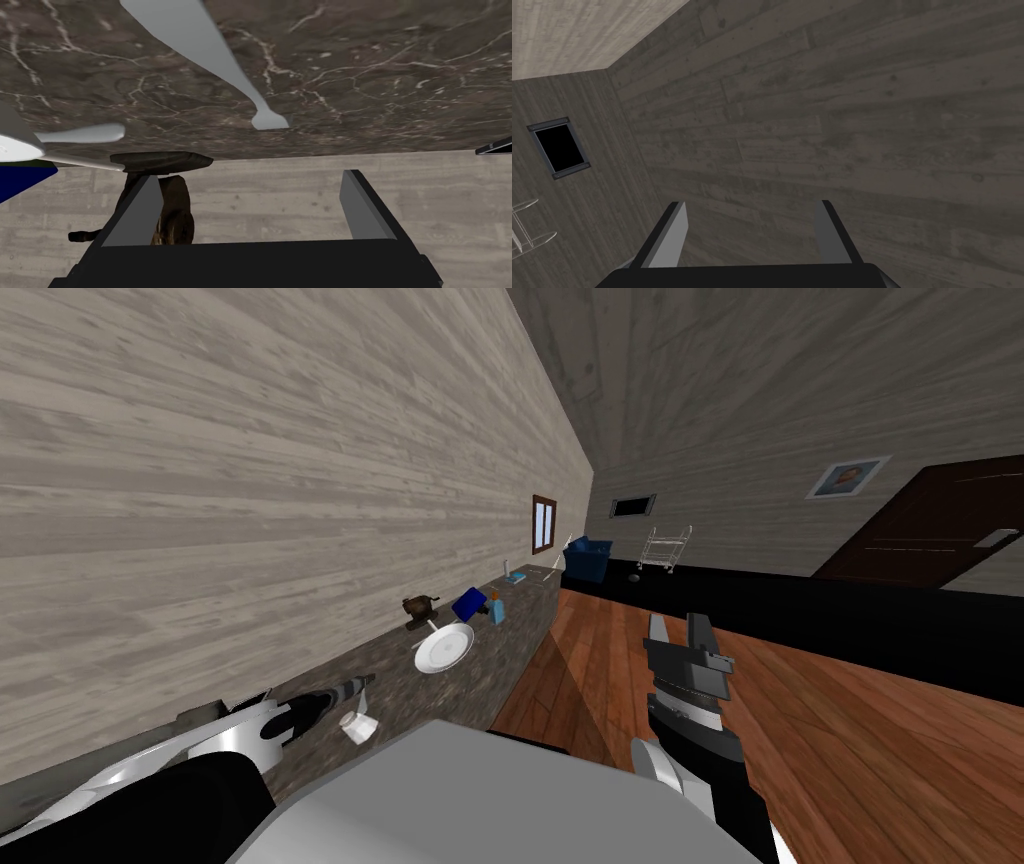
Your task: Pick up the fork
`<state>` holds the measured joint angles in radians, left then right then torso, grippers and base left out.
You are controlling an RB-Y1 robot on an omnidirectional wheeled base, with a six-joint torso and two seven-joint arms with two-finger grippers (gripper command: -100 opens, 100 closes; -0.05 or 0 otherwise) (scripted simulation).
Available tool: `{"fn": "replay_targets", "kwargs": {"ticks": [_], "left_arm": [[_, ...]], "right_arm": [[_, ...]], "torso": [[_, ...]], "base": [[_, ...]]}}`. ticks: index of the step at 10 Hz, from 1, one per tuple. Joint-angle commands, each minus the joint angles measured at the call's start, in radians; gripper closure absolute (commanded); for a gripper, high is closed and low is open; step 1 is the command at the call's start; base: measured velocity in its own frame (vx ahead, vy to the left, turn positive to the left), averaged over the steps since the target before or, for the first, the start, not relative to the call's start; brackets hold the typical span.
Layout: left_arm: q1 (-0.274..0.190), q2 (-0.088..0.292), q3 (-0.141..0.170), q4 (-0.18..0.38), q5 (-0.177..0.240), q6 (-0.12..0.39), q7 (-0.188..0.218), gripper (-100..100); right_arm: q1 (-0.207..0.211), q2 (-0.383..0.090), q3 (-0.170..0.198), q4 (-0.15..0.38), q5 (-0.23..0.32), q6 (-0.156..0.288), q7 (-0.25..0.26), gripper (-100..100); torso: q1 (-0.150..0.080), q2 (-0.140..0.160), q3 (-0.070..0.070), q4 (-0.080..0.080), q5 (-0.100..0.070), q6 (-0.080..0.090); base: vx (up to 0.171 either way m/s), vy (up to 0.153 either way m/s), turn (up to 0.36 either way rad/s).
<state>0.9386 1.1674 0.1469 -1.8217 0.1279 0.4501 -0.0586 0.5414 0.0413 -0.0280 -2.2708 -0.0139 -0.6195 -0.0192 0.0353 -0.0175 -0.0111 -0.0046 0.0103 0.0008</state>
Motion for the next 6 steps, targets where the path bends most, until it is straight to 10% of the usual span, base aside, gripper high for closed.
{"fn": "replay_targets", "kwargs": {"ticks": [1,5,6], "left_arm": [[0.044,-0.050,0.050,0.050,-0.042,-0.050,-0.009,-100],[0.044,-0.097,0.053,0.102,-0.042,-0.133,-0.009,-100],[0.088,-0.145,0.103,0.149,-0.085,-0.170,-0.017,-100]], "right_arm": [[0.000,0.000,0.000,0.000,0.000,0.000,0.000,0],[0.000,0.000,0.000,0.000,0.000,0.000,0.000,0],[0.000,0.000,0.000,0.000,0.000,0.000,0.000,0]], "torso": [[0.000,0.000,0.000,0.000,0.000,0.000],[-0.002,-0.002,-0.001,-0.001,-0.001,0.000],[-0.002,-0.001,0.000,0.000,-0.001,0.000]], "base": [[0.080,-0.006,-0.372],[0.048,-0.006,-0.045],[0.079,-0.004,-0.320]]}}
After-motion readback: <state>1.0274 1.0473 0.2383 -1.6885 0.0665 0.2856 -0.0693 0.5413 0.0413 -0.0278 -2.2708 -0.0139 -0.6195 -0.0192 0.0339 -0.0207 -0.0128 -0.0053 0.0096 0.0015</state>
